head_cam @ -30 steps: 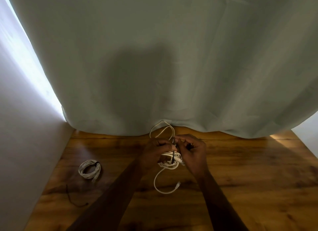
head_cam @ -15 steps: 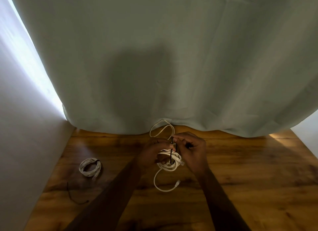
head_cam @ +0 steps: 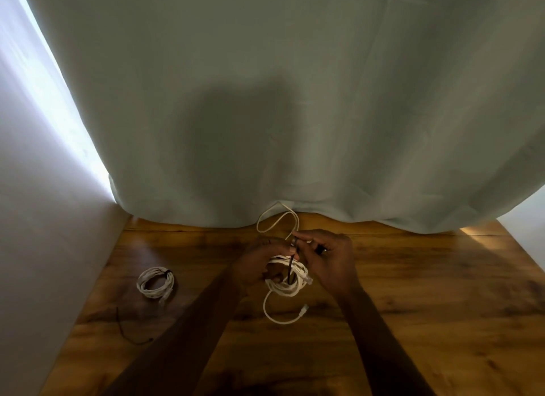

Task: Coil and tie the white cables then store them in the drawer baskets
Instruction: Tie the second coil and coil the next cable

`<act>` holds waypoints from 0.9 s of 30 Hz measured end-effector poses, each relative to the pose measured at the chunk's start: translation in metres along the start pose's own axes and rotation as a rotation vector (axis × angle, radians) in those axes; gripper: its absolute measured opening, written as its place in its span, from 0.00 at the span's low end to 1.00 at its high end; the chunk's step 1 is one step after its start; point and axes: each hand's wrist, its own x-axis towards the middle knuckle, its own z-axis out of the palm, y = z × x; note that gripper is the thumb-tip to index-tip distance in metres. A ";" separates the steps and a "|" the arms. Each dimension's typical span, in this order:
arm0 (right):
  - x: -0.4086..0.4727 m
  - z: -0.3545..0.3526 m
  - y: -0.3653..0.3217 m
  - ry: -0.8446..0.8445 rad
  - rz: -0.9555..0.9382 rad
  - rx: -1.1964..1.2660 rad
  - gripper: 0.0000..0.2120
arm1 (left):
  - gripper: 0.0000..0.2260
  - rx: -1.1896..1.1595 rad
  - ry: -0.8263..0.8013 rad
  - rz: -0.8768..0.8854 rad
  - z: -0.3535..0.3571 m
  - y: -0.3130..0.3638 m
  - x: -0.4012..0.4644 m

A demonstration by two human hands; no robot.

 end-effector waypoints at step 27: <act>-0.002 -0.009 -0.010 -0.035 0.050 -0.087 0.11 | 0.08 0.009 0.065 -0.120 0.012 0.010 0.005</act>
